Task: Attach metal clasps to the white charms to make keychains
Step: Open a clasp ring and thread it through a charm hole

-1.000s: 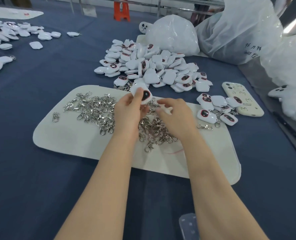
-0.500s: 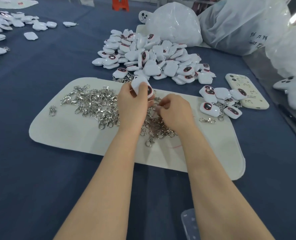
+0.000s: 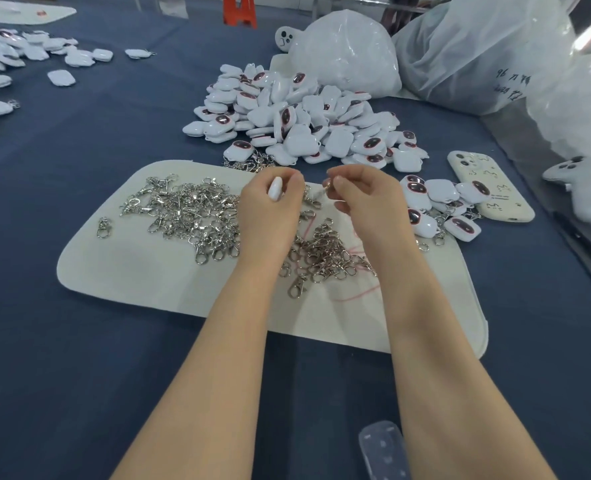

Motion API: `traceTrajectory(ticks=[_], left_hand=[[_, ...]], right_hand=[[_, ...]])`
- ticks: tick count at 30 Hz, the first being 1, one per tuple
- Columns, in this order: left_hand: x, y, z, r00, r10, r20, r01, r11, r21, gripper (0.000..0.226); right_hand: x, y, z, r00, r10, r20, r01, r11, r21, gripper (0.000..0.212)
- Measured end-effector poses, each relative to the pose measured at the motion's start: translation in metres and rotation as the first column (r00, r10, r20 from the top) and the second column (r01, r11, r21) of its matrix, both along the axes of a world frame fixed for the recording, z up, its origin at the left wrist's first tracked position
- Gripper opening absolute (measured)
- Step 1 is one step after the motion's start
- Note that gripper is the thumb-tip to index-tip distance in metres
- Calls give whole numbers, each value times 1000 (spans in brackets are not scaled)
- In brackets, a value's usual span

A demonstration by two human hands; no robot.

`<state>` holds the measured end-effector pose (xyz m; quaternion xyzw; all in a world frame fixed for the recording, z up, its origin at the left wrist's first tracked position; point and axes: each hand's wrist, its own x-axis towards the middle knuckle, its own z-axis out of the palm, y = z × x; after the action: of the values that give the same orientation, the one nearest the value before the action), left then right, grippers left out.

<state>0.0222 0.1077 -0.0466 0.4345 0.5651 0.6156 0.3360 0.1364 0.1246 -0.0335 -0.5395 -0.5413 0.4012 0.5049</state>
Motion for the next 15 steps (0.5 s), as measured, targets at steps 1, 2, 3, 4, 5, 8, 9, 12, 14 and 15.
traceTrajectory(ticks=[1,2,3,4,5,8,9,12,14,15], left_hand=[[0,0,0,1000,-4,-14,4,1000,9,10],[-1,0,1,1000,-7,-26,8,1000,14,12],[-2,1,1,999,-10,-35,10,1000,14,11],[-2,1,1,999,-12,-46,12,1000,12,9],[-2,1,1,998,-15,-56,15,1000,9,7],[-1,1,1,996,-44,-81,45,999,10,6],[0,1,2,993,-59,-98,61,998,13,6],[2,1,1,980,-96,-176,101,995,20,7],[3,2,-1,958,-91,-271,98,995,13,8],[3,2,-2,942,-77,-327,85,996,9,9]], right_hand=[[-1,-1,0,1000,-1,25,0,1000,25,21],[-1,-1,1,999,-1,48,-2,999,49,21],[-2,-2,1,998,-1,64,-3,998,69,21],[-2,-3,2,998,-2,68,-4,997,82,22],[-2,-3,3,997,-2,71,-4,996,90,21],[-2,-3,4,994,3,112,-13,996,87,18],[-2,-3,4,991,11,137,-23,996,89,17],[-3,-1,4,972,34,232,-59,993,101,17],[-4,0,3,951,40,306,-78,990,114,19],[-5,1,2,938,39,345,-85,989,119,21]])
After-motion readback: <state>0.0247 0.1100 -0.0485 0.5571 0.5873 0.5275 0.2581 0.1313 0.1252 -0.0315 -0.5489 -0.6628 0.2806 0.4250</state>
